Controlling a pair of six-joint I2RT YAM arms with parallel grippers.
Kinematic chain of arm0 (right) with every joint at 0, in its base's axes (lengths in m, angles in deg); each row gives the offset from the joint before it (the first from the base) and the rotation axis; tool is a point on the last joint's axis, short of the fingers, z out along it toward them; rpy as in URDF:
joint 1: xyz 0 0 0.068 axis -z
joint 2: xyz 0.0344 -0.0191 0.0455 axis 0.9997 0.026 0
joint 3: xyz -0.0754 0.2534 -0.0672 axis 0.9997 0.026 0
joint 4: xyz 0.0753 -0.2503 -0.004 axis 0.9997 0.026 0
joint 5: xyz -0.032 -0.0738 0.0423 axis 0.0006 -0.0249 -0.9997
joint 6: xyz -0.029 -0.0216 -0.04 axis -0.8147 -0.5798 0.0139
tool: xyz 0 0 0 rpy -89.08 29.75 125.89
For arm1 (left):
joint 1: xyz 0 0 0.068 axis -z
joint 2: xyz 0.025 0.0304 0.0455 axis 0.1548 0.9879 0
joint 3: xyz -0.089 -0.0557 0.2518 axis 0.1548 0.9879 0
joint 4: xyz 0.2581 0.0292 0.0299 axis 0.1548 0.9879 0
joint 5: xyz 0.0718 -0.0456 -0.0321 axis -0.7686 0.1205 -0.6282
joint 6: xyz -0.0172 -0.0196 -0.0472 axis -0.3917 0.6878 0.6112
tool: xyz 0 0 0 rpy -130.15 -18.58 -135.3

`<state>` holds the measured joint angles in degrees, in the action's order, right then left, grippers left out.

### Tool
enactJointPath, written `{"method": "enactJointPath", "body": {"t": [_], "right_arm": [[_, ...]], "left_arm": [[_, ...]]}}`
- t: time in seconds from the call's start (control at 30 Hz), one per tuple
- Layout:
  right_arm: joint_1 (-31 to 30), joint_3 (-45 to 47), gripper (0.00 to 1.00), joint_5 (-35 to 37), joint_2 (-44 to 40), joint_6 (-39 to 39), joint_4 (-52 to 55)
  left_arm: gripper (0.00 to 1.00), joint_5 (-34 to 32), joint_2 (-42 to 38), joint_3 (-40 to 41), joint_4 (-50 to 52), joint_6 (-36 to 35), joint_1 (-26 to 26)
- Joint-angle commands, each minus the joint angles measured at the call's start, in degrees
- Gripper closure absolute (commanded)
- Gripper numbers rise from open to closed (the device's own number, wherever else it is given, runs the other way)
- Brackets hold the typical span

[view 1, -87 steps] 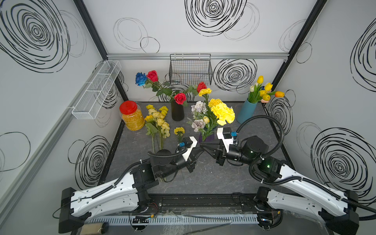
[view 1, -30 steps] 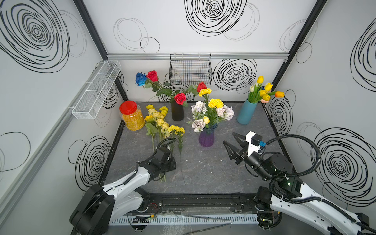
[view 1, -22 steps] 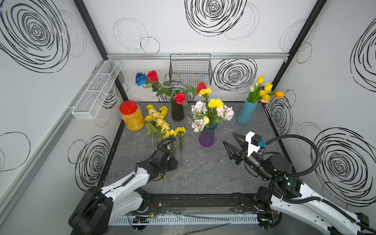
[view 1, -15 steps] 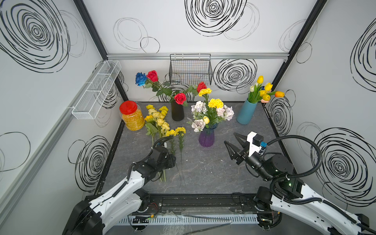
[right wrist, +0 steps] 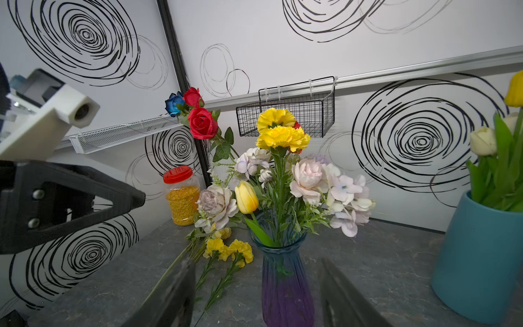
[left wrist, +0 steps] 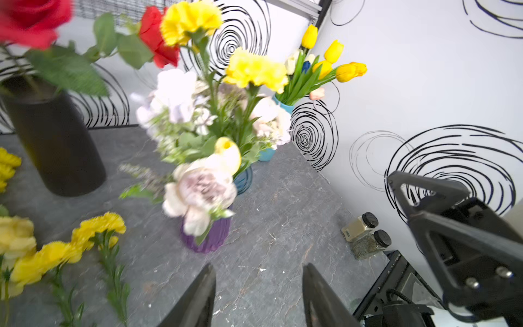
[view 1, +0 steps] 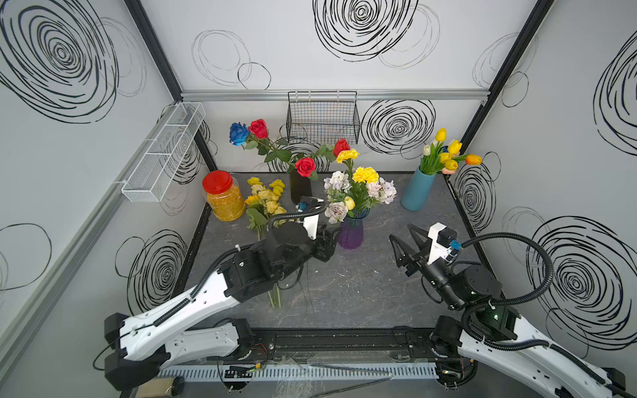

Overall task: Pick out yellow flowers from the vase
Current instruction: Place the flower at the center of the board, then pick up the flower from the vase.

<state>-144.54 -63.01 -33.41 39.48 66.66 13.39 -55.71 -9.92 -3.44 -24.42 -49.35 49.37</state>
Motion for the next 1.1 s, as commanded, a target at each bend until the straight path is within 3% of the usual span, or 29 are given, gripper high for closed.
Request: {"method": "enactJointPath", "body": {"t": [0.0, 0.23, 0.47, 0.77, 1.07], "right_arm": [[0.25, 0.87, 0.3, 1.78, -1.97, 1.79, 1.51], [0.44, 1.59, 0.29, 2.2, -5.42, 2.4, 3.08], [0.57, 1.76, 0.29, 2.18, -6.77, 2.0, 3.37], [0.7, 2.13, 0.29, 1.66, -6.8, 1.95, 2.79], [0.83, 2.2, 0.28, 1.78, -8.02, 2.06, 3.46]], "left_arm": [[0.48, -1.75, 7.67, -6.66, 0.62, -4.66, 0.52], [0.49, -1.21, 20.97, -20.56, 3.76, -4.85, -0.28], [0.5, -0.87, 26.53, -24.14, 3.11, -0.36, -4.26], [0.51, 0.62, 32.95, -29.53, 1.74, -0.68, -7.7], [0.51, -2.65, 38.23, -34.57, 2.54, -0.22, -9.05]]}}
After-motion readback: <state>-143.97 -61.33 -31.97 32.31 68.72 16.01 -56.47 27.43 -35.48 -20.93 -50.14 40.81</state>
